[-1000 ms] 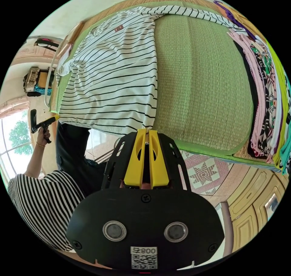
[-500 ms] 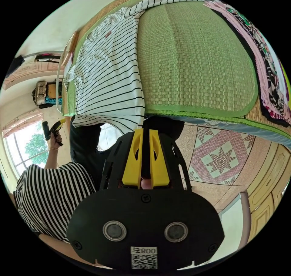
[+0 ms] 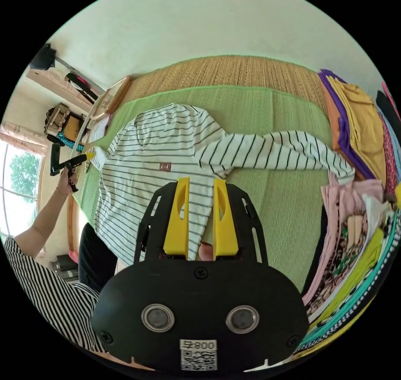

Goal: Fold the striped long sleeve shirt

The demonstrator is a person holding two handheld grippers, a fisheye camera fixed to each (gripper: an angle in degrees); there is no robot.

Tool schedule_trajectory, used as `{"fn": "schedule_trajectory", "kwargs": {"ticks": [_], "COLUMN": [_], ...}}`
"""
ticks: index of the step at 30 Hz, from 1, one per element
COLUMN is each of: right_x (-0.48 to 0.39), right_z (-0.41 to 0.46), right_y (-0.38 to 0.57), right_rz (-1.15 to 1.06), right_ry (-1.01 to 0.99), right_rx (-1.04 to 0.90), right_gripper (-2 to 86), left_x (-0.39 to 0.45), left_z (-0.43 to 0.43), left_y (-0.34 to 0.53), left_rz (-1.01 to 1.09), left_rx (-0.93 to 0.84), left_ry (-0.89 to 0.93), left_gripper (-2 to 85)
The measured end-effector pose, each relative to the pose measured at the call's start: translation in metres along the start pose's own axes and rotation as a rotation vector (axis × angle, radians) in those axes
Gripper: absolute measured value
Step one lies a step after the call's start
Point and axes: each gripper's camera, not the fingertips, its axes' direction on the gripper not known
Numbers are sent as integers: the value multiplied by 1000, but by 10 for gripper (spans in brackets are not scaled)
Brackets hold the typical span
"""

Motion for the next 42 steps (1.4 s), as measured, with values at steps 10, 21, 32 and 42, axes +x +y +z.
{"fn": "schedule_trajectory", "kwargs": {"ticks": [10, 21, 32, 42], "right_x": [14, -5, 0, 2], "right_z": [106, 51, 68, 6], "right_y": [-121, -87, -89, -63], "right_rz": [24, -43, -9, -19], "right_ry": [-31, 16, -21, -56], "right_rx": [-62, 121, 90, 289], "right_gripper": [85, 9, 5, 6], "left_x": [-19, -1, -3, -6], "left_z": [30, -28, -1, -82], "left_y": [-96, -135, -163, -180], "left_rz": [14, 95, 168, 178], "left_rx": [-93, 73, -126, 129], "left_ry": [-138, -186, -349, -179], "left_gripper": [76, 8, 37, 2]}}
